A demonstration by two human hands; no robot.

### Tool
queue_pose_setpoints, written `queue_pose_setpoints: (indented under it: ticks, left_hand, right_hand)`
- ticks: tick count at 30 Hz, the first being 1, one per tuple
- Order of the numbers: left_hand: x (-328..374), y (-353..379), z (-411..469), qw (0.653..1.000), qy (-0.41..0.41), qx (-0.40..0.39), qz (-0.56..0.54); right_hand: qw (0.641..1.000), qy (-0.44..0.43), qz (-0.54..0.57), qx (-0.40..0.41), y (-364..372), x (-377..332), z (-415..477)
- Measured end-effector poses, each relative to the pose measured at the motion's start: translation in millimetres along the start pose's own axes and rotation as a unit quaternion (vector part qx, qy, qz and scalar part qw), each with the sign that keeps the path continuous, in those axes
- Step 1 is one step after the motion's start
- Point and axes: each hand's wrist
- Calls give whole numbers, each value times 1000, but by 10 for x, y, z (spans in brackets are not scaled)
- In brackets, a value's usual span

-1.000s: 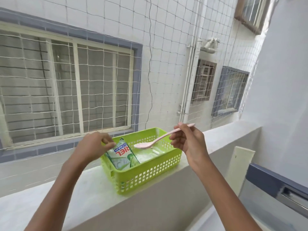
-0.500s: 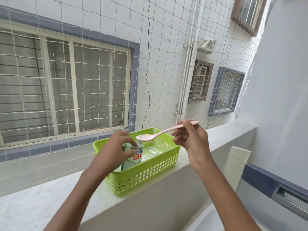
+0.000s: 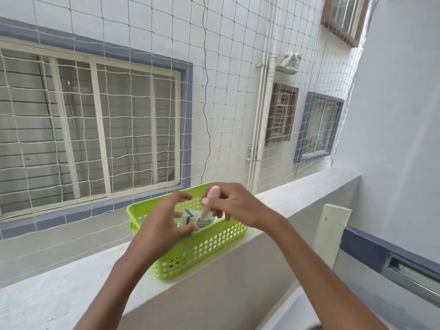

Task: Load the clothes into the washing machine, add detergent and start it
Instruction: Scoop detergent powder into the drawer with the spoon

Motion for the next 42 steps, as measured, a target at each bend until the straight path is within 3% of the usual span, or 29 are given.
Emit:
queue_pose_setpoints:
  ticks: [3, 7, 17, 22, 34, 37, 42]
  left_hand:
    - [-9, 14, -1, 996, -36, -42, 68]
    - [6, 33, 12, 981, -40, -85, 168]
    - [11, 41, -6, 979, -32, -88, 181]
    - [19, 51, -1, 976, -31, -96, 194]
    - [49, 65, 13, 981, -48, -102, 156]
    - [112, 86, 14, 989, -34, -74, 122]
    - [436, 306, 82, 971, 119, 129, 162]
  right_hand:
    - [999, 30, 17, 18, 117, 19, 69]
    - [979, 91, 144, 110, 117, 117, 171]
    - [859, 168, 382, 296, -50, 360, 54]
    - [826, 153, 420, 345, -115, 396, -2]
    - [788, 146, 465, 377, -300, 489, -155]
    - [781, 141, 472, 385, -399, 533, -248]
    - [770, 130, 467, 416, -652, 630, -570]
Point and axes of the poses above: each hand's wrist, its own z-axis towards the middle knuckle, its own y-axis out of the palm, x = y × z, and after that the axes turned 4 degrees about z, right-handed
